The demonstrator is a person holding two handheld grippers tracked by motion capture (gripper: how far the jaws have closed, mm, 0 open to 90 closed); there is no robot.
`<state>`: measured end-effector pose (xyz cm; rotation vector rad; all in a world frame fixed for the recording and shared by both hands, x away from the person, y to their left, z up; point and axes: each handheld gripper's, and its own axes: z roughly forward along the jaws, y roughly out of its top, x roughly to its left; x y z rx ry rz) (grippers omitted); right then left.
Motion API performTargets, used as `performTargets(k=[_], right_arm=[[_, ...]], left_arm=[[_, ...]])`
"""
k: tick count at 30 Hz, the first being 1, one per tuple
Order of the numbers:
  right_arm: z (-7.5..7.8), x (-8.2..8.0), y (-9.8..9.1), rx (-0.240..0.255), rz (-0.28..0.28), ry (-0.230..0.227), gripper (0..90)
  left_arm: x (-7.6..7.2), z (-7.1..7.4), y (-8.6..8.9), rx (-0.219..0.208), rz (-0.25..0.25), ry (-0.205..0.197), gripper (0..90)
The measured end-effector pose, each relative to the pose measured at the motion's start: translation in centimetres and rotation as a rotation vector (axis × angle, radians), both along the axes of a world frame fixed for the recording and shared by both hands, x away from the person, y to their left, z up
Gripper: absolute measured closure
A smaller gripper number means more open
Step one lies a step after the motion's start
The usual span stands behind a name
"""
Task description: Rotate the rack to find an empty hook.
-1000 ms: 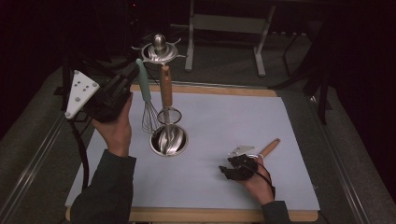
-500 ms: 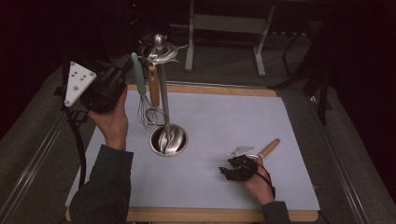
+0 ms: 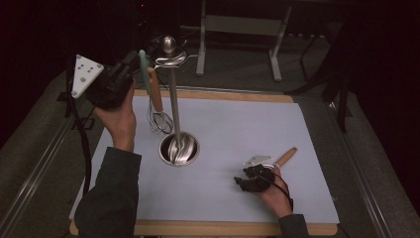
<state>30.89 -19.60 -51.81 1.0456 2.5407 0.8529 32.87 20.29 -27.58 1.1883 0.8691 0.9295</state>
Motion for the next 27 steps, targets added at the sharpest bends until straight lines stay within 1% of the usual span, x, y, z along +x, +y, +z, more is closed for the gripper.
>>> performTargets(k=[1, 5, 8, 11, 17, 23, 27], right_arm=[[0.0, 0.0, 0.0, 0.000, 0.000, 0.000, 49.8], [-0.1, 0.0, 0.0, -0.005, 0.000, 0.000, 49.8], [-0.1, 0.0, 0.0, -0.006, 0.002, 0.001, 49.7], [-0.2, 0.0, 0.0, -0.007, 0.001, 0.003, 49.7], [-0.2, 0.0, 0.0, -0.009, 0.002, 0.000, 49.6], [-0.1, 0.0, -0.1, -0.008, -0.002, -0.002, 49.4], [0.0, 0.0, -0.2, -0.005, -0.003, -0.003, 49.1]], left_arm=[[0.2, 0.0, 0.1, -0.008, -0.005, 0.004, 89.6], [0.7, 0.1, 0.3, -0.007, -0.018, 0.016, 89.6], [1.1, 0.2, 0.3, -0.005, -0.021, 0.019, 89.3], [1.4, 0.3, 0.4, 0.001, -0.020, 0.024, 89.3], [1.7, 0.2, 0.4, -0.002, -0.006, 0.035, 89.4], [1.4, 0.3, 0.4, 0.008, -0.009, 0.027, 89.4], [1.0, 0.4, 0.7, 0.014, -0.006, 0.023, 89.3]])
